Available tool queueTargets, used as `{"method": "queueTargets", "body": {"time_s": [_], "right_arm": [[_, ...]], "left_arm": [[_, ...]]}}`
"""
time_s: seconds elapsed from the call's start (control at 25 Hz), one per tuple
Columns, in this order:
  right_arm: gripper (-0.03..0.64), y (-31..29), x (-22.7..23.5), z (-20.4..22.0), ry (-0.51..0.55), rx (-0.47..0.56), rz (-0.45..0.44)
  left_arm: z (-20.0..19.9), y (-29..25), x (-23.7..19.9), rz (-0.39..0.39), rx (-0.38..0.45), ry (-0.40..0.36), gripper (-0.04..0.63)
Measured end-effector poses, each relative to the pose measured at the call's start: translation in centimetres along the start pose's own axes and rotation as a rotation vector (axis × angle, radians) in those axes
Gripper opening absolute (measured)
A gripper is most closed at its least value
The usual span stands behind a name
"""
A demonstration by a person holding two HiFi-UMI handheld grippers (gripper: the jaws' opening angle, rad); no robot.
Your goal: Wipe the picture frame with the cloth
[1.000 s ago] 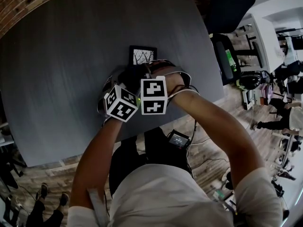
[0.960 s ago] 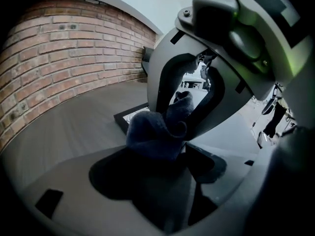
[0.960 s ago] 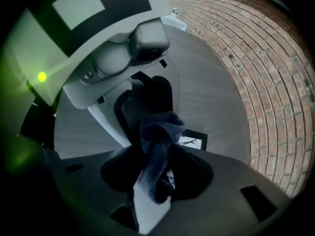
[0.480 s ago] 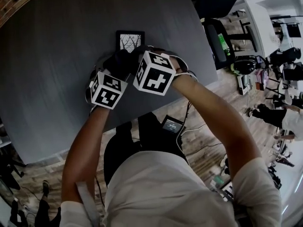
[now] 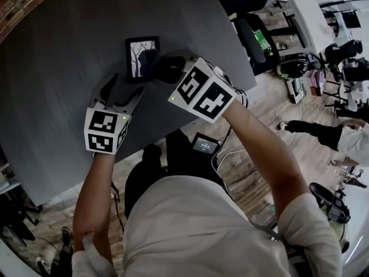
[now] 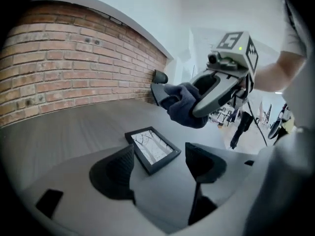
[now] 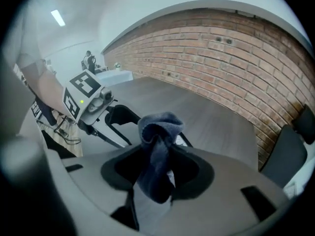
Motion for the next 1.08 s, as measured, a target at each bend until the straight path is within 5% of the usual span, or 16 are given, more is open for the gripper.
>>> {"method": "queueTargets", "body": {"time_s": [0.32, 0.6, 0.84, 1.08], "right_arm": [[0.167, 6.7, -0.4, 0.4, -0.168, 0.197, 0.093], [0.166, 11.9, -1.5, 2.6, -0.336, 0.352, 0.159], [0.166, 15.3, -3.2, 3.4, -0.371, 0.413, 0.197], [0.166, 18.5, -5.5, 3.6, -0.393, 0.468, 0.202]], "left_arm": [[-4.5, 8.4, 1.7, -0.027, 0.234, 0.158, 0.333], [-6.3, 14.0, 3.2, 0.039, 0.398, 0.235, 0.328], [-6.7, 18.1, 3.7, 0.045, 0.465, 0.25, 0.134], [-8.2, 21.6, 5.7, 0.107, 0.516, 0.235, 0.061]]}}
Point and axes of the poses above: the fingertips, and each gripper's own axes: y backward along the fingers, x to its right, z out of its underside, the point moved 3 cm from there along y, backward along the fingers, and after that the axes turned 14 degrees about -y, right-handed, at the moved point
